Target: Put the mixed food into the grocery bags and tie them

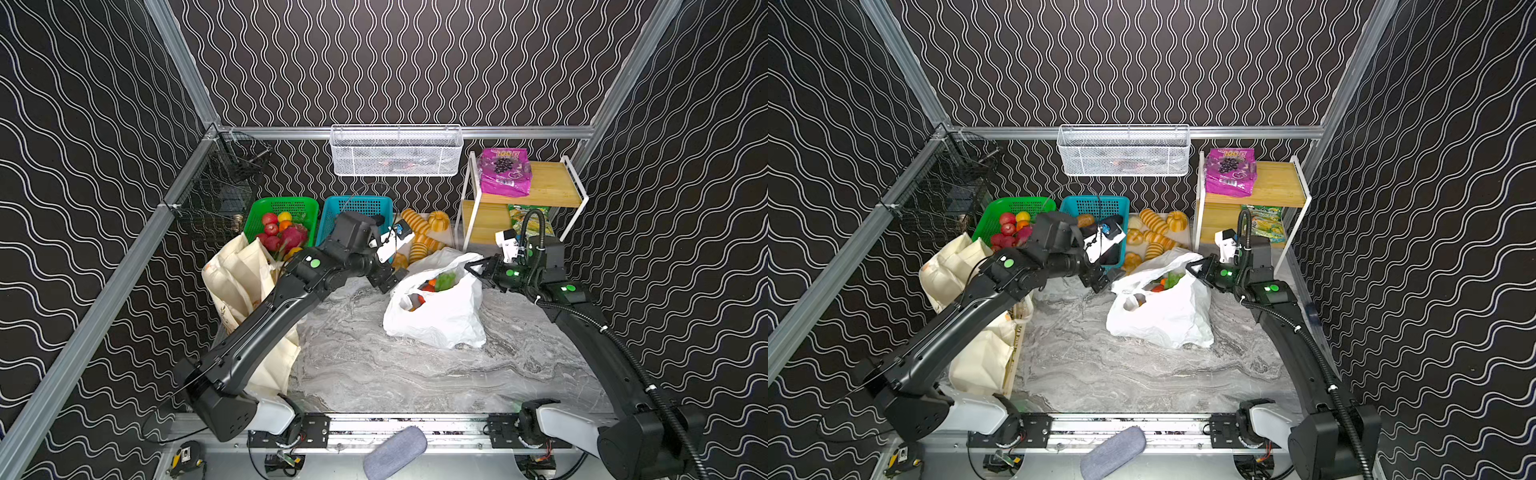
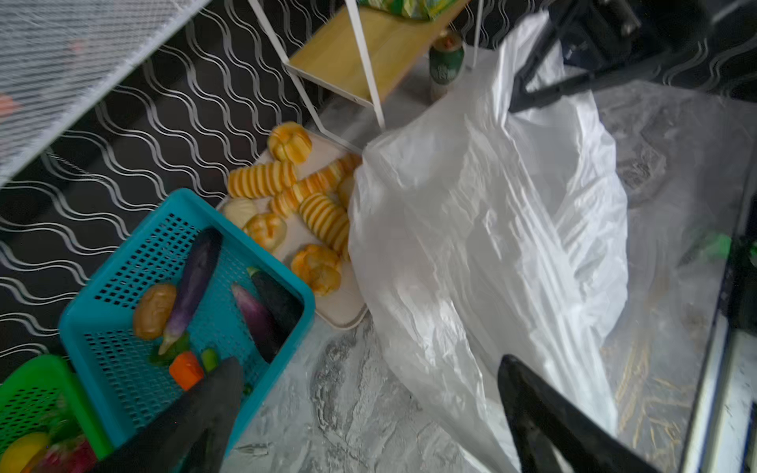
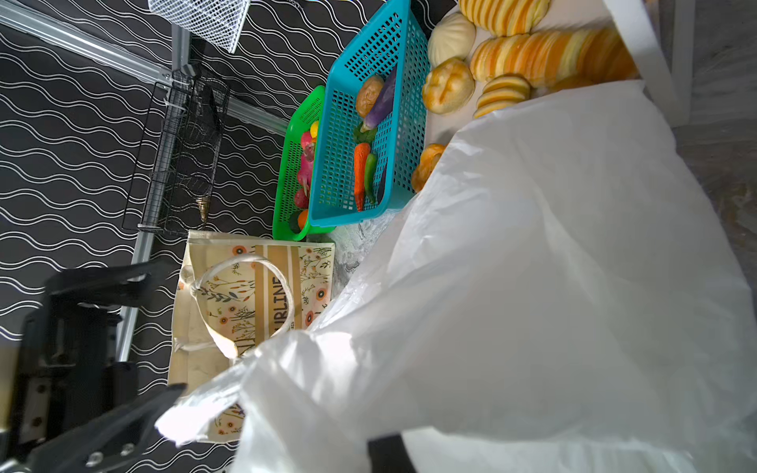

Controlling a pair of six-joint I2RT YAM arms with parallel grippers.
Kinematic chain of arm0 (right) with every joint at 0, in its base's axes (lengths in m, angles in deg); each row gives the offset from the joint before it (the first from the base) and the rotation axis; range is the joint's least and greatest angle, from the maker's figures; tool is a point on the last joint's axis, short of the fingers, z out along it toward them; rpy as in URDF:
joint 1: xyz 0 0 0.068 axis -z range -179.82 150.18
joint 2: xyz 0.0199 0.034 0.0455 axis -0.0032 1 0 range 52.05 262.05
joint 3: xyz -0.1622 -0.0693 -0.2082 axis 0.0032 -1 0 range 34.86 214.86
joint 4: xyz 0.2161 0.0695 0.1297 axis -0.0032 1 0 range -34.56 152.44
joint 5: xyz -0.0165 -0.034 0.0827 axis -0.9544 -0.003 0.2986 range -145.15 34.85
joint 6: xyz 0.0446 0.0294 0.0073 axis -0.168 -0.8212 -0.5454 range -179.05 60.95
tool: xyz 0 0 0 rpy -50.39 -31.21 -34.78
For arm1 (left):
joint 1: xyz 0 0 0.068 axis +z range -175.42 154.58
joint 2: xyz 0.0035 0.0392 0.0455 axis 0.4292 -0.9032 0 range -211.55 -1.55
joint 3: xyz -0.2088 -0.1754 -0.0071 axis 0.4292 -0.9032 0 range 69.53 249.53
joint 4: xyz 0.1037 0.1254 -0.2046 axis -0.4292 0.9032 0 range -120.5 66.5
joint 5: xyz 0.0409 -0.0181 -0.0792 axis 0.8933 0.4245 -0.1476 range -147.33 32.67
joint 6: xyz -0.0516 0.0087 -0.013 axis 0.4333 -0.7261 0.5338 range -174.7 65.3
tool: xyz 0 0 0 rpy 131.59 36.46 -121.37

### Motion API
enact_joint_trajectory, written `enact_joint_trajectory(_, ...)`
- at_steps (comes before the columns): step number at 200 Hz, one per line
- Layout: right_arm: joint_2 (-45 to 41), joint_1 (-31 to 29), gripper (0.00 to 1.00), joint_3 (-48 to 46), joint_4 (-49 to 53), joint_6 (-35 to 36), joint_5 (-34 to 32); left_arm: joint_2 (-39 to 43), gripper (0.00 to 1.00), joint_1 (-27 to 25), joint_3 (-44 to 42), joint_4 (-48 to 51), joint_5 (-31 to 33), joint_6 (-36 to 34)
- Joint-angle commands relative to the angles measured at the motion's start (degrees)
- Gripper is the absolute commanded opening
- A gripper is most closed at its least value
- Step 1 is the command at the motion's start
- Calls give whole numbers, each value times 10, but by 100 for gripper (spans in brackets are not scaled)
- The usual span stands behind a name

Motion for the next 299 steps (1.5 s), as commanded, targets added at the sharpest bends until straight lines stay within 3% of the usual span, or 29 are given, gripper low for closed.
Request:
enact_joint_trajectory(1, -2, 0, 0, -1, -8, -1, 4, -6, 99, 6, -4, 48, -52, -36)
enact_joint_trajectory(48, -2, 0, 0, -9, -14, -8, 8, 22, 99, 34, -5, 6, -206, -22)
enact_joint_trajectory(90, 5, 0, 0, 0, -19, -11, 11, 39, 99, 42, 1, 49, -249, -49)
enact_joint_trajectory(122, 3, 0, 0, -4, -26, -14, 14, 12, 99, 42, -30, 34, -183, -46)
enact_joint_trajectory(154, 3, 0, 0, -6, -22, -13, 14, -20, 97, 41, -27, 26, -222, -41)
enact_joint_trajectory(168, 2, 0, 0, -5, -19, -10, 14, -21, 87, 40, -32, 6, -210, -31)
enact_joint_trajectory(185, 1, 0, 0, -7, -17, -5, 11, -14, 46, 41, -52, -48, -191, 18)
enact_joint_trajectory(202, 6, 0, 0, 2, -1, 18, 4, -26, 24, 42, -47, -62, -240, 47)
enact_joint_trajectory(214, 13, 1, 5, 22, 34, 50, -17, -41, 0, 42, -24, -42, -260, 59)
enact_joint_trajectory(235, 20, 1, 23, 69, 108, 114, -59, -55, 0, 45, 1, -31, -294, 89)
enact_joint_trajectory(264, -4, 1, 41, 129, 189, 184, -141, -54, 0, 45, 28, -38, -290, 142)
enact_joint_trajectory(299, -84, 0, 51, 124, 165, 257, -77, -45, 0, 45, 70, -32, -309, 181)
